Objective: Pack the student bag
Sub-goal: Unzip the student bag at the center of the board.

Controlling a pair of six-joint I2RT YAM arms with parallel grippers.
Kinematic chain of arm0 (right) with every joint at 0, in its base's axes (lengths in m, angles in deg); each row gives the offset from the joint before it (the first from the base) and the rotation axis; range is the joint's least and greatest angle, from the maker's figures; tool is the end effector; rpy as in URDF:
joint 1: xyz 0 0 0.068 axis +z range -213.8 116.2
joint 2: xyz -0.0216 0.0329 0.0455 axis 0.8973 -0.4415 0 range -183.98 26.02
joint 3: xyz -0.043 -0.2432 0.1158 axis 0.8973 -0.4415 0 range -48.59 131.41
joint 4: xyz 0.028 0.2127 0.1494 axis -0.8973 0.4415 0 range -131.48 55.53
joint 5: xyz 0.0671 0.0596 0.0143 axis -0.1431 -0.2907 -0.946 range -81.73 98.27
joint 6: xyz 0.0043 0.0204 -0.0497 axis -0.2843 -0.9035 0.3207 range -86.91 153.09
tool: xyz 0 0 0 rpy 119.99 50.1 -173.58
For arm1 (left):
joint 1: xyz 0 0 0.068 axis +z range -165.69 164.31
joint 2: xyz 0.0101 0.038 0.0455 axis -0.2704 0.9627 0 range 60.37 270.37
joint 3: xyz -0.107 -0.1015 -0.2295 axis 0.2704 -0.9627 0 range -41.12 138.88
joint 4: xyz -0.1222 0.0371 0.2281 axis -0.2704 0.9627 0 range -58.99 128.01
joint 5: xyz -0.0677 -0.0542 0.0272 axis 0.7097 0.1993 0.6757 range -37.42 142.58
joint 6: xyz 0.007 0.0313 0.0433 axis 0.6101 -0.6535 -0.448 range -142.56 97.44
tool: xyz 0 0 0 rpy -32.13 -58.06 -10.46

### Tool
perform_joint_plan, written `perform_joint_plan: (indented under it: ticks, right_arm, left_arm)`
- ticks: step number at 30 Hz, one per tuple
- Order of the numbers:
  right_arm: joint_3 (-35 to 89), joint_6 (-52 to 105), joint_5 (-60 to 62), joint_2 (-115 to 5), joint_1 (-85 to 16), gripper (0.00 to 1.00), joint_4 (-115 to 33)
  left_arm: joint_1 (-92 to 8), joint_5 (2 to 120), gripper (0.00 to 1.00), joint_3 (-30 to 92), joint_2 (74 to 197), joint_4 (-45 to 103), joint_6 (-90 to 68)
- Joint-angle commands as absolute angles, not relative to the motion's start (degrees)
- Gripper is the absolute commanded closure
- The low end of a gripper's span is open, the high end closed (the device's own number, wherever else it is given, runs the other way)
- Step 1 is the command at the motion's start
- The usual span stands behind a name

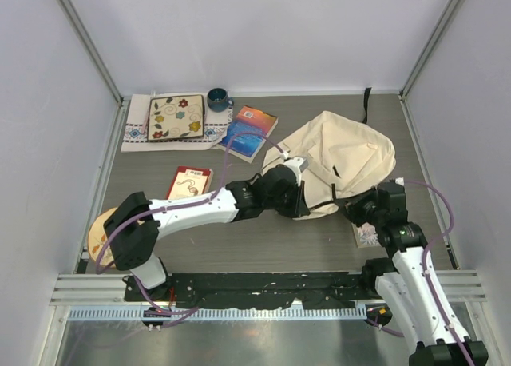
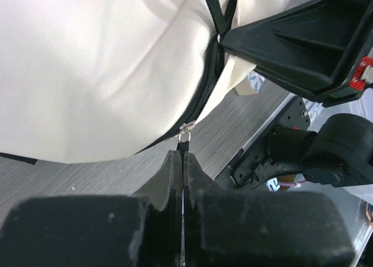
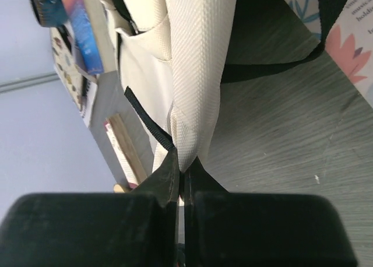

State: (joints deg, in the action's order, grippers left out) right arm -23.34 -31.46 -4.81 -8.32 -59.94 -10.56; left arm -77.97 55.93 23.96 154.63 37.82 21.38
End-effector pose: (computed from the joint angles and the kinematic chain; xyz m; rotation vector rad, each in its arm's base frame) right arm 0.1358 0.0173 0.2131 1.1032 2.1388 0.8578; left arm 0.1708 -0.3297 0.2454 0.4218 2.3859 -1.0304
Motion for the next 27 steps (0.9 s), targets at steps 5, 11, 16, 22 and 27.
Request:
perform_joint_plan:
  ticks: [5,11,16,22,27]
  right_arm:
    - [-30.30,-44.33,-3.42,-0.96,-60.46,0.99,-29.25]
    - [-28.64,-40.57,-2.45,-5.25,-61.51,0.99,-28.03]
    - [-24.61,-35.13,-2.37,-10.01,-64.75,0.99,-26.89]
    - [-17.66,-24.58,1.23,-12.03,-67.84,0.99,-19.34]
    - [-11.96,-15.89,-0.42,-16.33,-68.90,0.88,-13.80]
  left_arm:
    - [-78.44,53.11,1.00,44.03,155.82,54.10,9.35]
    - [-77.74,47.58,1.00,41.86,152.15,59.14,9.07]
    - [-76.78,44.50,1.00,24.67,145.03,56.07,12.15]
    - [-75.28,40.27,1.00,14.70,138.95,53.44,13.47]
    - [-75.02,44.83,1.00,15.39,139.47,50.18,12.68]
